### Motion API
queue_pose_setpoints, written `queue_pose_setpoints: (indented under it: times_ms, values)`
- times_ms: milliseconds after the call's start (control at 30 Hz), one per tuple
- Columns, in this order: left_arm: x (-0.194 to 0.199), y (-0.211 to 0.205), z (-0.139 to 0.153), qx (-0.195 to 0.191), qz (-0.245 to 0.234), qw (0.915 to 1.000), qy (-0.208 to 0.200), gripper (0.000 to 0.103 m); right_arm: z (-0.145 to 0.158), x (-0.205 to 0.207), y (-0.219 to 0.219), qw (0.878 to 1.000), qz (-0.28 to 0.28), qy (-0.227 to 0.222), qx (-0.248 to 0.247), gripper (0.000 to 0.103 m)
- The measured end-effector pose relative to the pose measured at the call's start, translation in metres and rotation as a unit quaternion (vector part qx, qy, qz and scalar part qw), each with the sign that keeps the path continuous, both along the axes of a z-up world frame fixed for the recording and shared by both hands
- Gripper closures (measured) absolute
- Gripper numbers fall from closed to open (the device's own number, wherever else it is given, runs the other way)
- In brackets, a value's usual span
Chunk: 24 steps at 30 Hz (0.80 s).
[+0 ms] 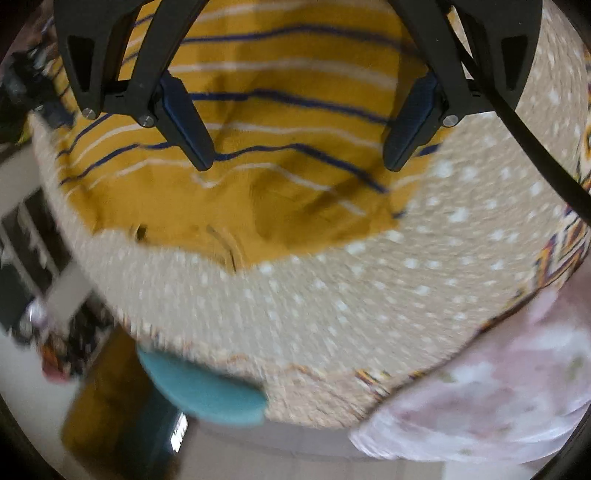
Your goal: Fold small clothes
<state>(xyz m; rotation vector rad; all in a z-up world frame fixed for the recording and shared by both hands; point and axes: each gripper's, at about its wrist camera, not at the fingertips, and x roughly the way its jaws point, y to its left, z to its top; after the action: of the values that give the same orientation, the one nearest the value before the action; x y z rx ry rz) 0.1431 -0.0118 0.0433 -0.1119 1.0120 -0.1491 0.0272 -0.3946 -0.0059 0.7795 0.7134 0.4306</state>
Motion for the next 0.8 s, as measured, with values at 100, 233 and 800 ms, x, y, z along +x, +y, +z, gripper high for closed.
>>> queue_pose_setpoints:
  times_ms: [100,233,800]
  values:
    - [-0.001,-0.012,-0.01,0.029,-0.03,0.999,0.015,0.054,-0.002,-0.001,-0.003,1.0,0.0,-0.003,0.014,0.061]
    - [-0.014,-0.007,-0.004,0.061,-0.042,0.9972,-0.01,0.063,-0.003,-0.002,-0.006,1.0,0.0,-0.006,0.027,0.061]
    - [0.043,0.013,-0.007,0.075,-0.009,0.9971,-0.012,0.097,-0.002,-0.01,-0.012,0.999,-0.006,-0.01,0.043,0.06]
